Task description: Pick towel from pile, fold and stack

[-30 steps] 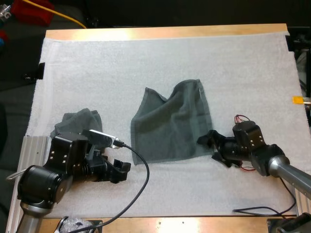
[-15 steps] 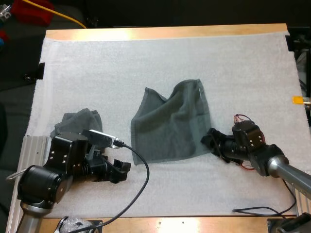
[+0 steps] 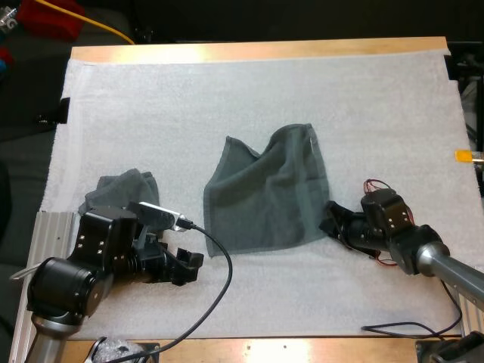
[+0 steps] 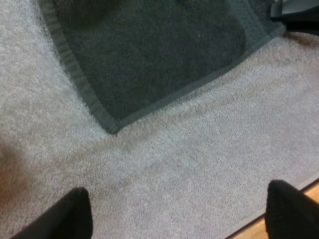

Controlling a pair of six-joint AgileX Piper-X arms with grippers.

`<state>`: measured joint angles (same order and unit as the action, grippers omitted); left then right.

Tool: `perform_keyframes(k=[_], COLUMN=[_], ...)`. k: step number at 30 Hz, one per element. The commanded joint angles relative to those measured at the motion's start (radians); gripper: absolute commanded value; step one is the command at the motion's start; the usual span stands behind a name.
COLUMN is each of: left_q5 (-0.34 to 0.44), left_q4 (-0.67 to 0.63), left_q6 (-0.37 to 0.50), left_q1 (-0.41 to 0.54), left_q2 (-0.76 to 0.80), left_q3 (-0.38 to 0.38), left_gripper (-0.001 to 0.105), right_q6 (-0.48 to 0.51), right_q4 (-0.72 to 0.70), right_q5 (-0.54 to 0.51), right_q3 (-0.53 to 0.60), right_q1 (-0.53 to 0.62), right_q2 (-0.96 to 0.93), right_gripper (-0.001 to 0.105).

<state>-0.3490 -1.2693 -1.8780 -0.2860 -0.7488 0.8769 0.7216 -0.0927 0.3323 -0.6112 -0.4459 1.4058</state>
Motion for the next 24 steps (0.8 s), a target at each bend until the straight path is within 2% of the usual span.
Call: perform_keyframes(k=[1,4,5,10,17,24], left_q5=[-0.006,-0.006,-0.006,-0.018,-0.051,-0.058], left_q4=[0.021,0.044,0.053,0.069,0.104,0.129], left_q6=[-0.002,-0.002,-0.003,-0.006,-0.002,-0.004], left_q1=[-0.001,-0.001,-0.001,-0.001,-0.001,-0.001], left_q2=[0.005,0.005,0.002,-0.037,-0.154,-0.270], left_q3=[0.001,-0.002,-0.002,-0.002,-0.002,-0.003], left_gripper=[0.069,0.069,0.069,0.069,0.069,0.069], right_q6=[0.016,0.036,0.046,0.075,0.192,0.221], right_q4=[-0.009,-0.009,-0.009,-0.042,-0.149,-0.182], right_q5=[0.010,0.021,0.025,0.019,-0.036,-0.060], right_q3=[0.001,0.001,0.001,0.001,0.001,0.001], right_q1=[0.004,0.004,0.004,-0.001,0.000,0.000], right_q2=[0.006,0.006,0.006,-0.006,-0.074,-0.121], right_gripper=[0.014,0.001,0.001,0.001,0.001,0.001])
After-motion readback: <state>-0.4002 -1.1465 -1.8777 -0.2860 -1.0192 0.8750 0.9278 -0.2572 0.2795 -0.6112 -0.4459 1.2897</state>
